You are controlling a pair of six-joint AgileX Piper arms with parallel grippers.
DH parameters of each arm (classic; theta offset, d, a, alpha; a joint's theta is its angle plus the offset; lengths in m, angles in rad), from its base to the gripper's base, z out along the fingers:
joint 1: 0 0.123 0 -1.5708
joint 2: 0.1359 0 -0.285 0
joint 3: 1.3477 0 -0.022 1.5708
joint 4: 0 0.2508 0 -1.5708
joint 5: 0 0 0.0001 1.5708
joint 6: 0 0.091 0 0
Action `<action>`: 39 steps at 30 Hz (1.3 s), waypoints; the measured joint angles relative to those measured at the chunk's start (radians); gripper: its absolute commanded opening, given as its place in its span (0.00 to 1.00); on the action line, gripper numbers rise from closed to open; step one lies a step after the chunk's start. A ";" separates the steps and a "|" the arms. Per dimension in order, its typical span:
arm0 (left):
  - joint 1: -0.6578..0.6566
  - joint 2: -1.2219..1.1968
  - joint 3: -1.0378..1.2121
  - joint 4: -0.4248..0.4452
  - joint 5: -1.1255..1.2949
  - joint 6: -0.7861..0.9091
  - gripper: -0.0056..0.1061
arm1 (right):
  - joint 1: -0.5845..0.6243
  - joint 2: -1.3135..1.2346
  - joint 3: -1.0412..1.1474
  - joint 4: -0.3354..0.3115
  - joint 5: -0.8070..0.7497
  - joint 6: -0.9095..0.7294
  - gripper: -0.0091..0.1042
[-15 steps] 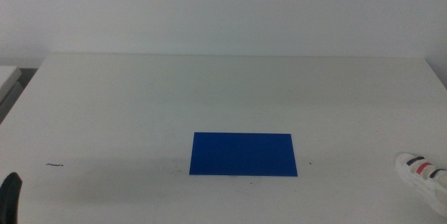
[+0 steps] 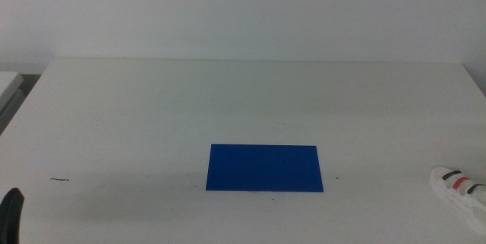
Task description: Use one arm to grab the shoe from the table and place it on the mat.
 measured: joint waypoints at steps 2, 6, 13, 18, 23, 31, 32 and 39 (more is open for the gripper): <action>0.000 0.000 0.000 0.000 0.000 0.000 0.89 | 0.000 0.110 -0.107 0.025 0.115 -0.003 0.78; 0.000 0.000 0.000 0.000 0.000 0.000 0.89 | 0.000 0.326 -0.278 0.028 0.317 -0.072 0.78; 0.000 0.000 0.000 0.000 0.000 0.000 0.89 | -0.007 0.722 -0.467 0.024 0.554 -0.409 0.78; 0.000 0.000 0.000 0.000 0.000 0.000 0.89 | -0.051 0.927 -0.487 0.042 0.566 -0.564 0.78; 0.000 0.000 0.000 0.000 0.000 0.000 0.89 | -0.059 1.066 -0.487 0.056 0.557 -0.579 0.78; 0.000 0.000 0.000 0.000 0.000 0.000 0.89 | -0.059 1.203 -0.489 -0.040 0.317 -0.534 0.78; 0.000 0.000 0.000 0.000 0.000 0.000 0.89 | -0.059 1.221 -0.489 -0.045 0.293 -0.530 0.78; 0.000 0.000 0.000 0.000 0.000 0.000 0.89 | -0.059 1.328 -0.445 -0.049 0.156 -0.506 0.66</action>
